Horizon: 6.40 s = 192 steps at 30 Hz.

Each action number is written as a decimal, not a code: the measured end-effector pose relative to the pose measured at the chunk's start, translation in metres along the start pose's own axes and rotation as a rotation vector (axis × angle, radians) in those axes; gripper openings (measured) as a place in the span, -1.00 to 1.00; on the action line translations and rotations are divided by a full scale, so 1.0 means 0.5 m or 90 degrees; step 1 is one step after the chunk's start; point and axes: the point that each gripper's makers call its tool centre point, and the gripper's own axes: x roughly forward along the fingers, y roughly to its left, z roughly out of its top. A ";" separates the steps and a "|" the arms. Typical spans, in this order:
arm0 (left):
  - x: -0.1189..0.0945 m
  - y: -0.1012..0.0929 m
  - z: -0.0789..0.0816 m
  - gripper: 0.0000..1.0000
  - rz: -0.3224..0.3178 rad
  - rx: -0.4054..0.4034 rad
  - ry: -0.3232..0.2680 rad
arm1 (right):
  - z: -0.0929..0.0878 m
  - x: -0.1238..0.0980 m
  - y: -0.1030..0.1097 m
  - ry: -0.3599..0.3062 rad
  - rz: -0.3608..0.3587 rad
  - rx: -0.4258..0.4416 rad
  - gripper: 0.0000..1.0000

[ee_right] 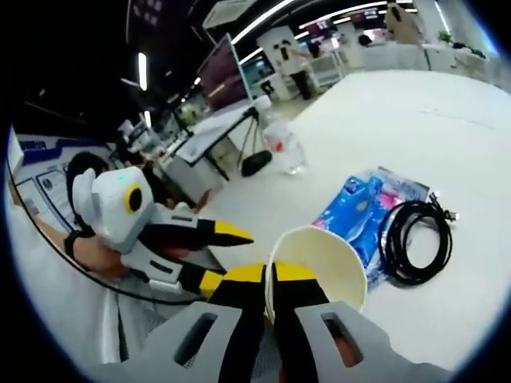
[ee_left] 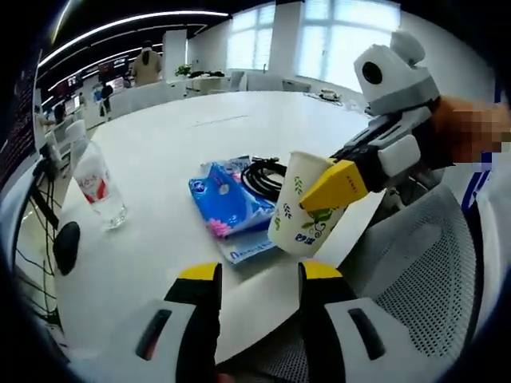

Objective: Arrange the tabletop items into an orderly group along one side of the table until the central work area is clear of visible clutter.

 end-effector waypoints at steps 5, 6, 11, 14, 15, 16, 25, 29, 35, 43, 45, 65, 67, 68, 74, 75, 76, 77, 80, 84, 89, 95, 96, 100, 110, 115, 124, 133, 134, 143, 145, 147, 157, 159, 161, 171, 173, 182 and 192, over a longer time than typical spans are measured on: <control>0.001 0.013 0.005 -0.25 0.018 -0.012 -0.008 | 0.019 0.016 -0.008 0.013 -0.001 -0.021 -1.00; 0.000 0.015 0.005 -0.25 0.022 -0.011 -0.008 | 0.025 0.020 -0.009 0.014 -0.001 -0.028 -1.00; -0.003 0.033 0.006 -0.24 0.047 -0.023 -0.016 | 0.060 0.044 -0.016 0.029 -0.002 -0.077 -1.00; -0.008 0.044 0.006 -0.24 0.065 -0.028 -0.018 | 0.078 0.064 -0.017 0.039 0.002 -0.103 -1.00; -0.010 0.051 0.006 -0.24 0.077 -0.020 -0.018 | 0.084 0.074 -0.019 0.047 0.002 -0.123 -1.00; -0.010 0.051 0.006 -0.24 0.078 -0.019 -0.018 | 0.087 0.080 -0.020 0.053 0.001 -0.133 -1.00; -0.011 0.048 0.008 -0.23 0.081 -0.007 -0.018 | 0.137 0.130 -0.010 0.068 0.018 -0.182 -1.00; -0.012 0.053 0.008 -0.23 0.091 -0.004 -0.019 | 0.168 0.154 -0.016 0.069 0.019 -0.204 -1.00; -0.014 0.057 0.008 -0.23 0.094 -0.012 -0.022 | 0.198 0.201 -0.036 0.086 0.006 -0.234 -1.00; -0.016 0.062 0.010 -0.23 0.095 -0.024 -0.026 | 0.197 0.260 -0.060 0.146 -0.007 -0.317 -1.00; -0.017 0.064 0.010 -0.24 0.097 -0.028 -0.028 | 0.194 0.272 -0.065 0.162 -0.006 -0.340 -1.00; -0.025 0.085 0.012 -0.26 0.118 -0.065 -0.045 | 0.211 0.361 -0.105 0.214 -0.017 -0.392 -1.00; -0.026 0.086 0.011 -0.26 0.118 -0.068 -0.045 | 0.213 0.368 -0.108 0.215 -0.021 -0.394 -1.00; -0.026 0.086 0.010 -0.26 0.119 -0.069 -0.044 | 0.214 0.371 -0.109 0.217 -0.022 -0.396 -1.00; -0.030 0.091 0.011 -0.28 0.126 -0.077 -0.049 | 0.228 0.389 -0.113 0.214 -0.031 -0.395 -0.99; -0.030 0.092 0.011 -0.28 0.127 -0.078 -0.049 | 0.229 0.392 -0.113 0.214 -0.031 -0.397 -0.99; -0.030 0.093 0.011 -0.28 0.128 -0.079 -0.049 | 0.231 0.395 -0.113 0.214 -0.032 -0.399 -0.99; -0.030 0.093 0.010 -0.28 0.129 -0.080 -0.048 | 0.232 0.397 -0.113 0.214 -0.033 -0.400 -0.99; -0.029 0.093 0.009 -0.27 0.129 -0.080 -0.047 | 0.231 0.403 -0.119 0.221 -0.035 -0.405 -0.99; -0.029 0.095 0.007 -0.27 0.132 -0.084 -0.047 | 0.233 0.405 -0.125 0.225 -0.043 -0.409 -0.97; -0.030 0.098 0.006 -0.27 0.134 -0.084 -0.045 | 0.227 0.408 -0.127 0.234 -0.043 -0.414 -0.85; -0.030 0.098 0.005 -0.27 0.134 -0.082 -0.044 | 0.224 0.406 -0.128 0.235 -0.043 -0.414 -0.82; -0.030 0.098 0.005 -0.27 0.134 -0.081 -0.044 | 0.224 0.406 -0.128 0.235 -0.043 -0.414 -0.82; -0.031 0.097 0.005 -0.27 0.135 -0.077 -0.043 | 0.224 0.396 -0.124 0.231 -0.043 -0.415 -0.77; -0.029 0.094 0.004 -0.27 0.134 -0.067 -0.038 | 0.249 0.370 -0.112 0.186 -0.040 -0.406 -0.64; -0.029 0.093 0.003 -0.27 0.134 -0.065 -0.035 | 0.257 0.356 -0.107 0.160 -0.033 -0.393 -0.61; -0.027 0.092 0.002 -0.27 0.136 -0.060 -0.030 | 0.257 0.325 -0.099 0.115 -0.018 -0.331 -0.55; -0.026 0.094 -0.003 -0.28 0.140 -0.066 -0.024 | 0.265 0.269 -0.103 0.062 -0.026 -0.293 -0.55; -0.026 0.094 -0.003 -0.28 0.140 -0.067 -0.023 | 0.265 0.260 -0.107 0.055 -0.028 -0.286 -0.55; -0.027 0.098 -0.009 -0.29 0.146 -0.080 -0.018 | 0.216 0.196 -0.158 0.055 -0.058 -0.256 -0.55; -0.027 0.098 -0.010 -0.29 0.146 -0.082 -0.016 | 0.204 0.185 -0.169 0.052 -0.064 -0.243 -0.56; -0.026 0.099 -0.012 -0.29 0.147 -0.082 -0.013 | 0.193 0.174 -0.178 0.050 -0.072 -0.232 -0.56; -0.026 0.102 -0.015 -0.29 0.151 -0.090 -0.010 | 0.144 0.124 -0.203 0.048 -0.095 -0.198 -0.57; -0.027 0.105 -0.016 -0.30 0.154 -0.092 -0.009 | 0.135 0.113 -0.204 0.045 -0.098 -0.192 -0.57; -0.027 0.106 -0.016 -0.30 0.155 -0.095 -0.008 | 0.120 0.105 -0.207 0.049 -0.099 -0.190 -0.57; -0.026 0.112 -0.022 -0.31 0.159 -0.111 -0.006 | 0.060 0.049 -0.240 0.033 -0.134 -0.122 -0.57; -0.026 0.112 -0.023 -0.31 0.159 -0.111 -0.004 | 0.056 0.038 -0.241 0.025 -0.140 -0.111 -0.57; -0.024 0.108 -0.023 -0.32 0.155 -0.110 0.000 | 0.017 -0.003 -0.261 0.011 -0.167 -0.069 -0.57; -0.023 0.108 -0.026 -0.33 0.153 -0.115 0.005 | -0.034 -0.028 -0.280 0.013 -0.190 -0.032 -0.58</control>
